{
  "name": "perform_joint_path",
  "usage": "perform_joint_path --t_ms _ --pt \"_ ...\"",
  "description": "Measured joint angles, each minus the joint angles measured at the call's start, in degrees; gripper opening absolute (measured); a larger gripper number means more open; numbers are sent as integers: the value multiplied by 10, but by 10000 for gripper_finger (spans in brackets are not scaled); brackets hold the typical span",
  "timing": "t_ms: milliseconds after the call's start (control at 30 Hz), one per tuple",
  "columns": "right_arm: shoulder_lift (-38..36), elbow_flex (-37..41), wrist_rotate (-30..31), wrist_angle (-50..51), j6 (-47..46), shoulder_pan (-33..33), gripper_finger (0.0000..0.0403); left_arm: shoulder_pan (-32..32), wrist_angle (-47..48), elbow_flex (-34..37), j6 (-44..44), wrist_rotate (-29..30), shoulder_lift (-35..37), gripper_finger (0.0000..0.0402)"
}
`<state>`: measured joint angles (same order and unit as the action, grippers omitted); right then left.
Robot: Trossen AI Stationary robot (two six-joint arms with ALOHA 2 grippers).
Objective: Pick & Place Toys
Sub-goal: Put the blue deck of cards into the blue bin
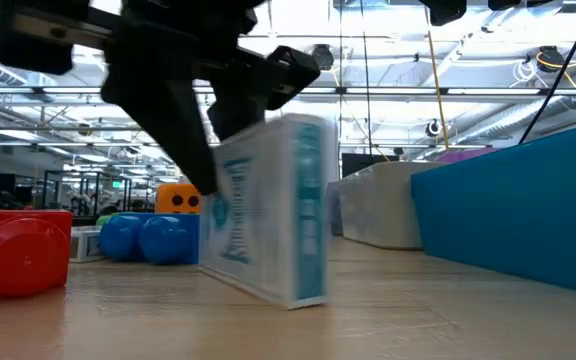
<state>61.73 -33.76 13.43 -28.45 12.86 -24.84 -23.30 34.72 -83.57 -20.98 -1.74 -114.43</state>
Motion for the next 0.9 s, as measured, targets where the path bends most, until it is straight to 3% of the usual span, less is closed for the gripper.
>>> perform_joint_path --t_ms 100,267,433,633,900 --pt "0 0 0 0 -2 0 265 -1 -17 0 16 3 0 129" --pt "0 0 -1 4 -77 0 265 -1 -26 0 78 33 6 73" --pt "4 0 0 19 -103 0 265 8 -12 0 182 81 38 73" --pt "41 0 2 15 -105 5 265 13 -20 -1 237 159 119 73" --pt "121 0 0 -123 -115 19 265 21 -23 -1 263 218 171 73"
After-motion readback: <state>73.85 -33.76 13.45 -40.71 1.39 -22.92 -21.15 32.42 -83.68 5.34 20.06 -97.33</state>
